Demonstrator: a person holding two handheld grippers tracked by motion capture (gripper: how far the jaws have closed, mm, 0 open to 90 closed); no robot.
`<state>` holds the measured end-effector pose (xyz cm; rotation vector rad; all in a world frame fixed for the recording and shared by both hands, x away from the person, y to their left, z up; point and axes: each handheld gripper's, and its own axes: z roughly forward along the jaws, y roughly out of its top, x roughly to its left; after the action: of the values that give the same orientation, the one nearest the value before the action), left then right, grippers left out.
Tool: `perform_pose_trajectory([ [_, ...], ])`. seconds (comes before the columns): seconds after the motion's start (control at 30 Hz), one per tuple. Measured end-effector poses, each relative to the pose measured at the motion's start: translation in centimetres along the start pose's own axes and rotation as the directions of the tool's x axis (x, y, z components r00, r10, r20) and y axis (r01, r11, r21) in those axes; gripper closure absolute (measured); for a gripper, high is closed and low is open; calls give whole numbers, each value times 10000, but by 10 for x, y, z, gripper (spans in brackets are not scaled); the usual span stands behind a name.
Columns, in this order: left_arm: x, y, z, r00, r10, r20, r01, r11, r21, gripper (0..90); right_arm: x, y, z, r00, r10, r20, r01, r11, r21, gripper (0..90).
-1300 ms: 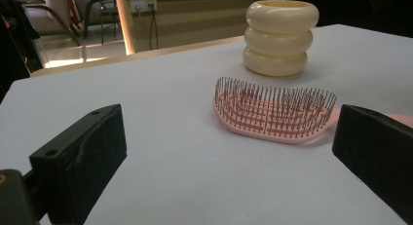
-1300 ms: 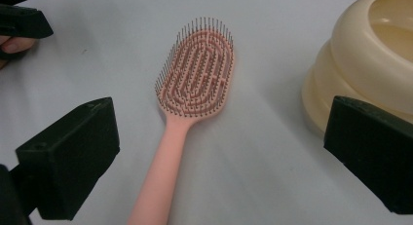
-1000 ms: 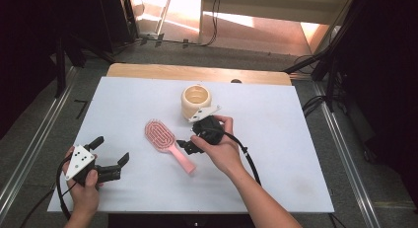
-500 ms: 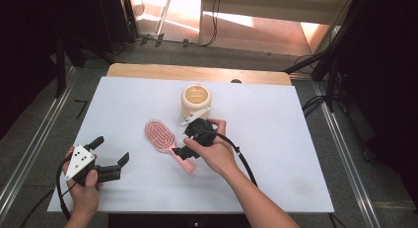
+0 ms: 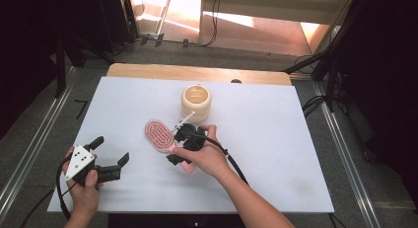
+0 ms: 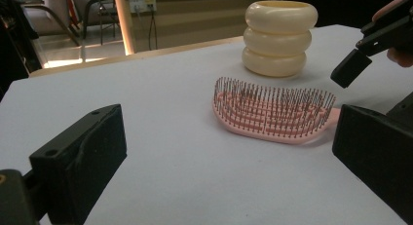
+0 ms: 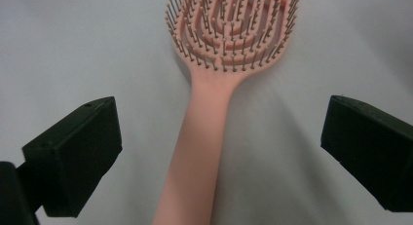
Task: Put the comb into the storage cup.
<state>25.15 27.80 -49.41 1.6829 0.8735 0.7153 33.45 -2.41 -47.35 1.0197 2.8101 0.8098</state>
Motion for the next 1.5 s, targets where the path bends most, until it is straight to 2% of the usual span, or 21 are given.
perform_pose_trajectory([
  [0.1, 0, 0, 0, 10000, 19, 29, -19, 10000, 6, 0, 2, 1, 4, 10000, 66, 74, -67, 9999, 146, 12],
  [0.13, 0, 0, 0, 10000, 23, 29, -23, 10000, 17, 0, 2, 2, 6, 9995, 256, 178, -258, 9996, 143, 72],
  [0.2, 0, 0, 0, 10000, 8, 32, -9, 10000, 13, 0, 3, 3, 8, 9985, 407, 366, -415, 9989, 208, 115],
  [0.3, 0, 0, 0, 10000, -1, 33, 1, 10000, 10, 0, 4, 4, 11, 9976, 551, 423, -565, 9978, 337, 120],
  [0.33, 0, 0, 0, 10000, -1, 40, 1, 10000, 13, 0, 4, 6, 14, 9971, 581, 499, -605, 9970, 475, 167],
  [0.4, 0, 0, 0, 10000, 0, 40, 0, 10000, 13, 0, 6, 7, 16, 9961, 601, 651, -637, 9965, 548, 190],
  [0.47, 0, 0, 0, 10000, 8, 38, -8, 10000, 12, 0, 6, 7, 18, 9961, 573, 677, -613, 9965, 575, 202],
  [0.77, 0, 0, 0, 10000, 20, 39, -20, 10000, 0, 0, 7, 16, 22, 9926, 896, 820, -949, 9934, 643, 356],
  [0.87, 0, 0, 0, 10000, 22, 39, -22, 10000, 0, 0, 7, 16, 22, 9918, 953, 848, -1009, 9928, 651, 372],
  [1.03, 0, 0, 0, 10000, 23, 54, -23, 10000, 1, 0, 11, 16, 23, 9895, 817, 1189, -902, 9936, 679, 415],
  [1.17, 0, 0, 0, 10000, 33, 54, -33, 10000, 8, 0, 17, 17, 24, 9867, 587, 1519, -710, 9945, 767, 489],
  [1.27, 0, 0, 0, 10000, 52, 53, -52, 10000, 29, 0, 18, 17, 24, 9866, 495, 1552, -620, 9951, 770, 507],
  [1.33, 0, 0, 0, 10000, 52, 48, -52, 10000, 28, 0, 18, 17, 24, 9867, 501, 1549, -628, 9950, 781, 582],
  [1.5, 0, 0, 0, 10000, 61, 47, -61, 10000, 38, 0, 13, 17, 23, 9881, 560, 1430, -674, 9948, 766, 657],
])
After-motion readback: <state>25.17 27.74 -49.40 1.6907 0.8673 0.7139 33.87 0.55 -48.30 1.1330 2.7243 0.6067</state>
